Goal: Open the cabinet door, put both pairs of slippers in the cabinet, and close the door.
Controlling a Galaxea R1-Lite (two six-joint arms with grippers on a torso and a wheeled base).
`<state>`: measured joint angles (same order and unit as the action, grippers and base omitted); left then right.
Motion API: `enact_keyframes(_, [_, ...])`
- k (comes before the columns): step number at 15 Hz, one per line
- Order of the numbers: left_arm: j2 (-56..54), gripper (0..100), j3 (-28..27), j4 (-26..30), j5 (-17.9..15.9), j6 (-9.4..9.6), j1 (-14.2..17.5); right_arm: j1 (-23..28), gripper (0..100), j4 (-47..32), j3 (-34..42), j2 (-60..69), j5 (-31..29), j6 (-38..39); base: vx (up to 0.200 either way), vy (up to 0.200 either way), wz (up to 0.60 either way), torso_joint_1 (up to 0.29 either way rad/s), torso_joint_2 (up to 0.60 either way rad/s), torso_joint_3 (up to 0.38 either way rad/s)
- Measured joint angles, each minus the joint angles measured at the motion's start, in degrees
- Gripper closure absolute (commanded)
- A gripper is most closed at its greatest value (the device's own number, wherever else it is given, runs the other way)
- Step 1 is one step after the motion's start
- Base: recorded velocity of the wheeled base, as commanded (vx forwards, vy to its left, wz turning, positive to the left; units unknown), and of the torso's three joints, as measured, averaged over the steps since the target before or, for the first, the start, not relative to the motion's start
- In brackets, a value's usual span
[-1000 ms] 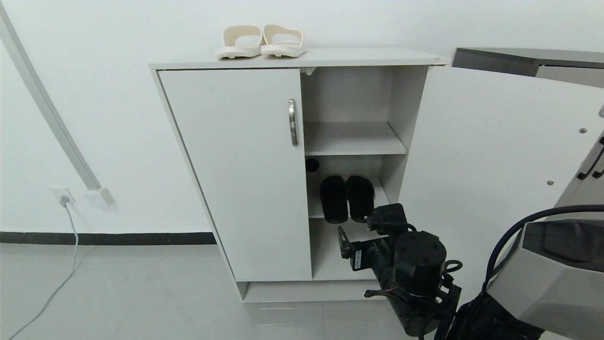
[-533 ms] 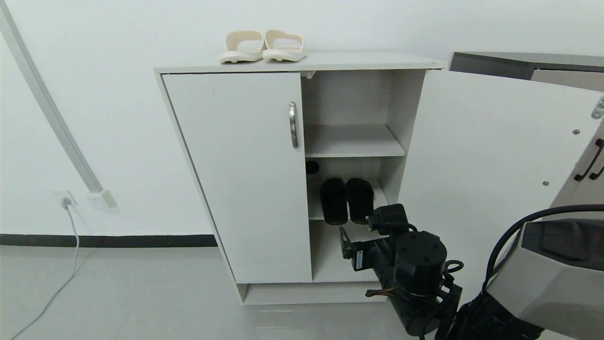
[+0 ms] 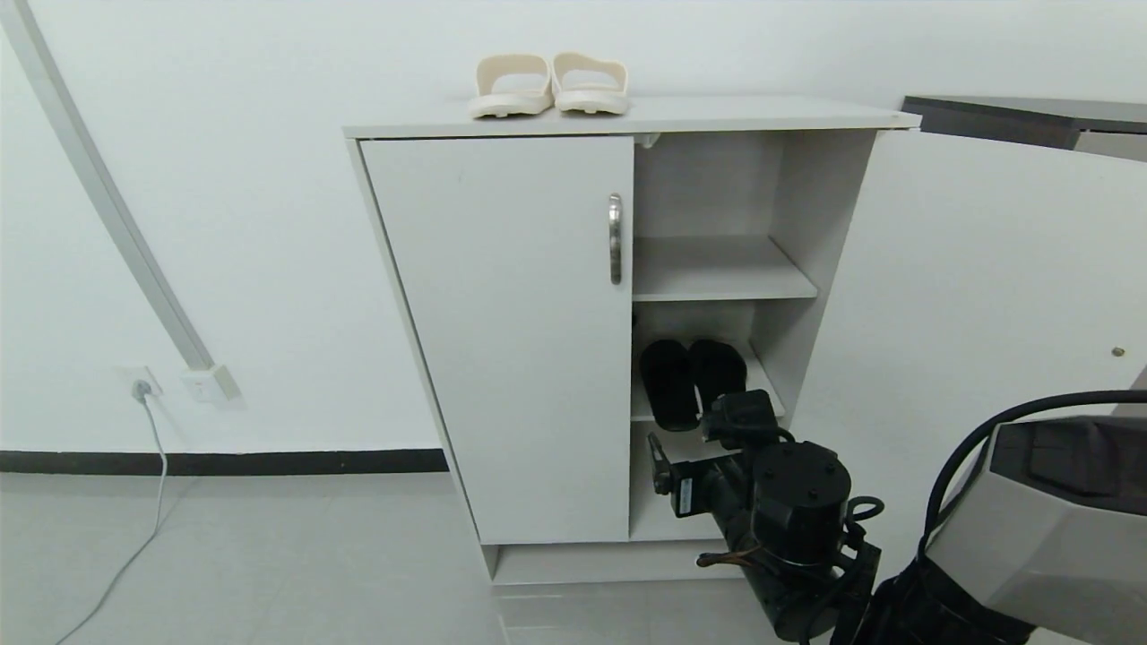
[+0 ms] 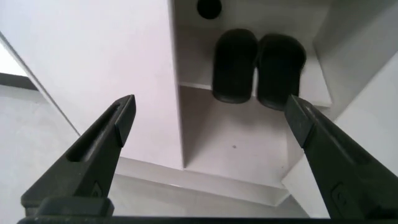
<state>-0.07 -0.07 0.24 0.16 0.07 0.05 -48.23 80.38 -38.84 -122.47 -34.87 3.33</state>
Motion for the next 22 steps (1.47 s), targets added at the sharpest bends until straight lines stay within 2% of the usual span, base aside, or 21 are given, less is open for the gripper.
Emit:
enact_keyframes(3, [0.0, 100, 0.0, 0.0, 0.0, 0.02, -0.02, 0.0, 0, 0.06, 0.0, 0.02, -0.05, -0.07, 0.0, 0.2, 0.0, 0.001, 0.01, 0.004])
enact_keyframes(22, [0.0, 100, -0.02, -0.04, 0.09, -0.07, 0.0, 0.85, 0, 2.79, 1.5, -1.66, 0.06, -2.55, 0.0, 0.0, 0.0, 0.0, 0.0, 0.0])
